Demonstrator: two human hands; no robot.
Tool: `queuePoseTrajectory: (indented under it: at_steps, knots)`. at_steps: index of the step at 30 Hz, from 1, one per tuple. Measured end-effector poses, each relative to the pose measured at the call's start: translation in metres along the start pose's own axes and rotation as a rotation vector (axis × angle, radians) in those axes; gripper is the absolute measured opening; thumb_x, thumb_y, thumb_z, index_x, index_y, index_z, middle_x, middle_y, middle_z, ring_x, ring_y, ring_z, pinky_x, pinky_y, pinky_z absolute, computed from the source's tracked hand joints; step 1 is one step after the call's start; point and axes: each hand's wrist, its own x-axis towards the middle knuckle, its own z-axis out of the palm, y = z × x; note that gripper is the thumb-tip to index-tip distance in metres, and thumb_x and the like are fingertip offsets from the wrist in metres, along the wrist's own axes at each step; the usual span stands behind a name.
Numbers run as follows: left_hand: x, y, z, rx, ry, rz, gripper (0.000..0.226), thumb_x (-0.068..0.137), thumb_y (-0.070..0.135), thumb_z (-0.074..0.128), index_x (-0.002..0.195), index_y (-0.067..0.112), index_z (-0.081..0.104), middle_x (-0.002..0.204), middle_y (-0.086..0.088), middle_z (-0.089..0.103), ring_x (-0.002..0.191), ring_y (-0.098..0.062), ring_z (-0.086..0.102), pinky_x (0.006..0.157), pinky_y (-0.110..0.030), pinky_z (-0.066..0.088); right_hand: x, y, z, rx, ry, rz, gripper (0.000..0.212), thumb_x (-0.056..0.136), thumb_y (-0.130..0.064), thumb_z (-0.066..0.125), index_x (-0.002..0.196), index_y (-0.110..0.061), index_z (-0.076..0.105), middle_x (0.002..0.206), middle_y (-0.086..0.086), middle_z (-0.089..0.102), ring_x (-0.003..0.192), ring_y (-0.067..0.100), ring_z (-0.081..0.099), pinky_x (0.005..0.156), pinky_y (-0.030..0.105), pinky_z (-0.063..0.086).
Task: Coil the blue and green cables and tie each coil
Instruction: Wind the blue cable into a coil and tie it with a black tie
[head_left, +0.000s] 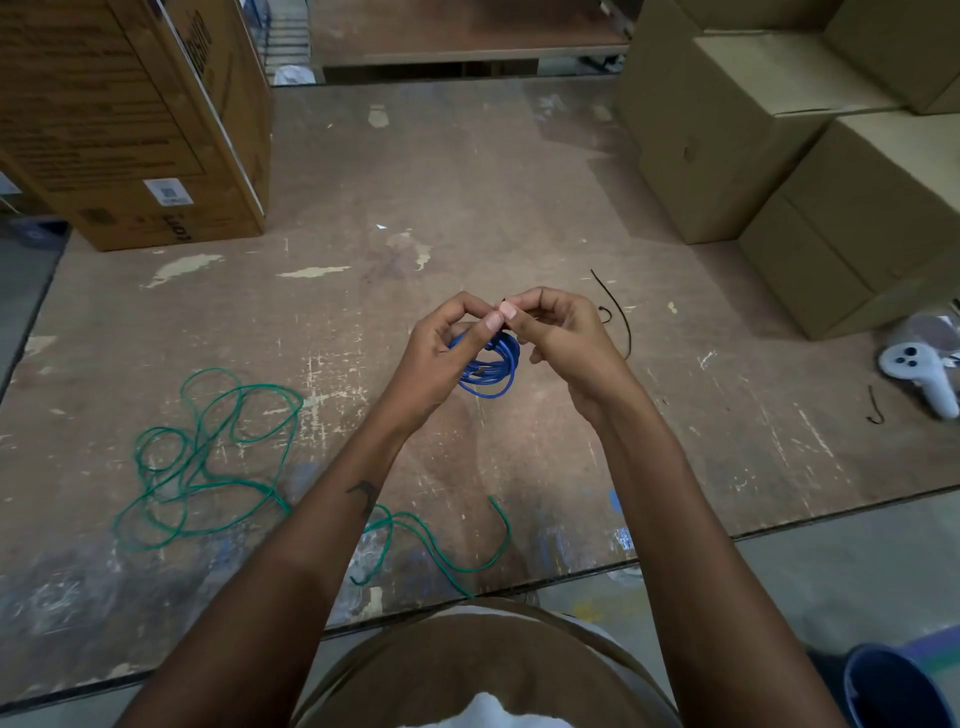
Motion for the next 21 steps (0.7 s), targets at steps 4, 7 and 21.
queuePoseTrajectory:
  at_steps: [4, 7, 21]
  knots:
    - [-0.001, 0.000, 0.008, -0.008, -0.010, -0.033, 0.016, 0.106, 0.008, 0.059, 0.093, 0.001, 0.055, 0.061, 0.015, 0.065, 0.053, 0.005, 0.054, 0.059, -0.008, 0.039, 0.004, -0.001, 0.007, 0.079, 0.088, -0.023, 0.006, 0.101, -0.011, 0.070, 0.095, -0.010, 0.070, 0.090, 0.002, 0.072, 0.073, -0.003, 0.068, 0.061, 0.008, 0.048]
    - [-0.001, -0.003, 0.013, 0.002, -0.029, -0.053, 0.022, 0.106, 0.004, 0.059, 0.086, 0.004, 0.049, 0.058, 0.017, 0.059, 0.053, 0.005, 0.052, 0.057, -0.010, 0.037, 0.011, 0.001, 0.010, 0.102, 0.145, -0.035, 0.008, 0.102, -0.014, 0.069, 0.094, -0.013, 0.068, 0.095, 0.002, 0.075, 0.079, 0.007, 0.068, 0.064, 0.013, 0.051]
    - [0.008, -0.011, 0.015, -0.040, 0.086, -0.102, 0.030, 0.104, 0.000, 0.058, 0.078, 0.009, 0.048, 0.053, 0.017, 0.056, 0.051, 0.005, 0.052, 0.057, -0.010, 0.038, 0.012, 0.015, 0.015, 0.140, 0.074, -0.037, 0.007, 0.099, -0.011, 0.073, 0.096, -0.006, 0.070, 0.088, 0.014, 0.073, 0.076, 0.016, 0.071, 0.072, 0.025, 0.057]
